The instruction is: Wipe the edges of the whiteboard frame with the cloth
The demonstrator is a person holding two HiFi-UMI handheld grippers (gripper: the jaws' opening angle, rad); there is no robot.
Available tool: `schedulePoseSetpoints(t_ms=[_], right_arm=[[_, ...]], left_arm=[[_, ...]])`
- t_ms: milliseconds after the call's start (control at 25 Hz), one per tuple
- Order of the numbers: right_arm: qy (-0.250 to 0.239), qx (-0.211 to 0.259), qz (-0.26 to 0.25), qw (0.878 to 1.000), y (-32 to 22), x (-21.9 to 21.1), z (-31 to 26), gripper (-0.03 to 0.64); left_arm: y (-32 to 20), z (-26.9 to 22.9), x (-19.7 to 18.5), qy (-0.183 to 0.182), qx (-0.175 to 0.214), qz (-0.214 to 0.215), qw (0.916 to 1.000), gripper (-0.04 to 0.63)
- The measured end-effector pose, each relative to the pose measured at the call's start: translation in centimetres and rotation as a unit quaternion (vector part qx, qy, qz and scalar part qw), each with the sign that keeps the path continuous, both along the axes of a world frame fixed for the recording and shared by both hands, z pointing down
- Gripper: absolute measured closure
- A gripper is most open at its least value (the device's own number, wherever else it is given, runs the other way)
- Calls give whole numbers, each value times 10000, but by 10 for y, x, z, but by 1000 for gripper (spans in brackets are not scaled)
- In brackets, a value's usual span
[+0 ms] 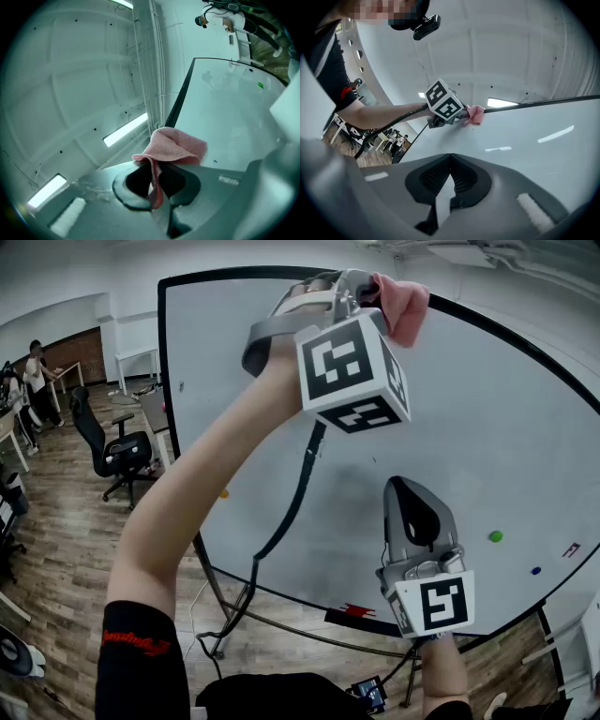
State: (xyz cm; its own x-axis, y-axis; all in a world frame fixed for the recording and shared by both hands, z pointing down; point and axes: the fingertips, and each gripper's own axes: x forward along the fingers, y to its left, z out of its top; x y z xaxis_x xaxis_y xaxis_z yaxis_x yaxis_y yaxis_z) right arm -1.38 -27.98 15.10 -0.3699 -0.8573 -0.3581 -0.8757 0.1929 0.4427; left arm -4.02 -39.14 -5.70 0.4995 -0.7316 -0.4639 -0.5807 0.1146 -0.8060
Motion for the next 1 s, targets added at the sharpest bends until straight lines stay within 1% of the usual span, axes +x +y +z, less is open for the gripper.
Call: schedulePoseSetpoints(t_ms=[240,440,640,840,1000], right_arm=[[-6,-32,-295,9996,-7,9,1,615],[30,-45,-573,9983,-7,16,-2,615],[75,-39,-757,9971,-10,1,0,615],[181,33,-754,9970,-16,-3,4,615],[4,11,-669,9978,-25,-13,4,615]], left_arm=[[-3,3,0,-57,-3,-190,9998,574],[-2,4,4,13,-70,-331,9994,574],[-6,5,-5,-39,-78,-415,9991,574],[-9,5,-4,-81,-2,-442,9990,574],[-9,2,-8,-178,-19,-498,9986,574]])
